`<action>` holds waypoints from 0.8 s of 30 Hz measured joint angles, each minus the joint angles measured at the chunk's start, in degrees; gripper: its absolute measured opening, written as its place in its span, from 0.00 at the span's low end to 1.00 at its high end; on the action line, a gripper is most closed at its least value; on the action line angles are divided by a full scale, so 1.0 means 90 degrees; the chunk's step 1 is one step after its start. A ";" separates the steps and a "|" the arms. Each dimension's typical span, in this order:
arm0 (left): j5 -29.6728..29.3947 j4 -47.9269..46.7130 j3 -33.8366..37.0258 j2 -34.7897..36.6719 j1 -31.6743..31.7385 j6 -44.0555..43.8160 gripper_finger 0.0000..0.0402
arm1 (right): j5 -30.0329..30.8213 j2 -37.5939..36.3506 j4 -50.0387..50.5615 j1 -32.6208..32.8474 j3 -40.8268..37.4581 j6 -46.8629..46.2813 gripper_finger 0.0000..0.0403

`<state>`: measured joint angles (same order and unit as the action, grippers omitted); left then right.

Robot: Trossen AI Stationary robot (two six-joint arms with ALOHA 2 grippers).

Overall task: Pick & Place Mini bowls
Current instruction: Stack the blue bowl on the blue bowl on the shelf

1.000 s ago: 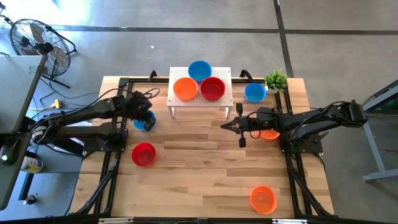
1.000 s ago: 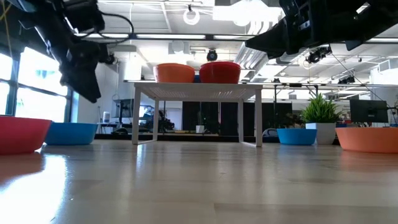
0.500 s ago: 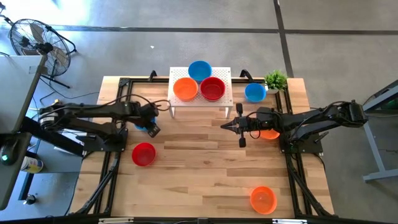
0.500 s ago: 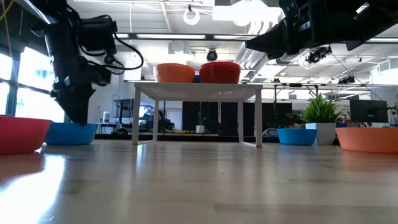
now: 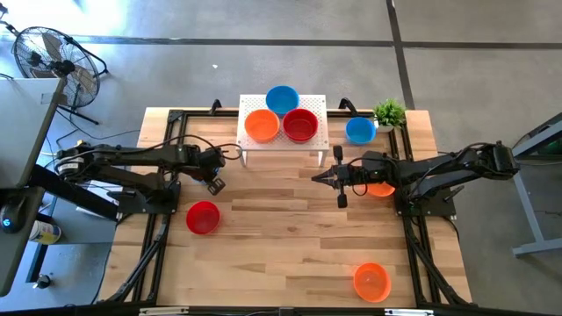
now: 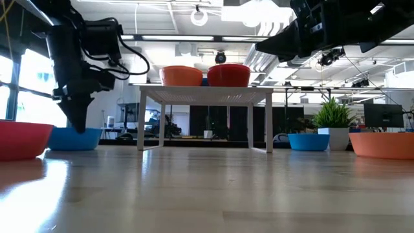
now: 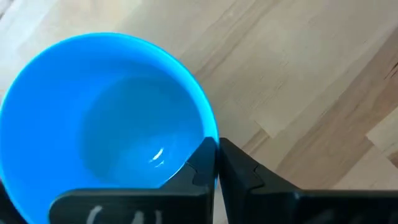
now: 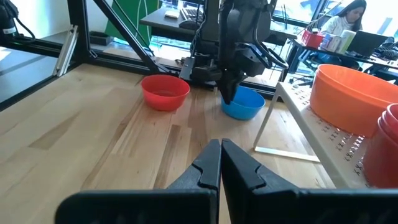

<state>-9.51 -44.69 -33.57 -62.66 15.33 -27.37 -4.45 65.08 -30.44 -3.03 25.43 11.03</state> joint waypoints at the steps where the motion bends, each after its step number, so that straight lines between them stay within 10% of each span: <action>1: -0.0050 -0.0078 -0.0049 0.0037 0.0000 0.0003 0.02 | 0.0000 0.0000 0.0000 0.0000 0.0000 0.0000 0.00; 24: -0.2177 -0.2139 -0.4641 0.0094 0.0007 0.2277 0.00 | 0.0000 0.0002 0.0019 0.0000 0.0000 0.0031 0.00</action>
<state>-29.11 -63.95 -75.34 -61.81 15.40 -6.88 -4.45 65.10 -30.26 -3.03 25.43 11.31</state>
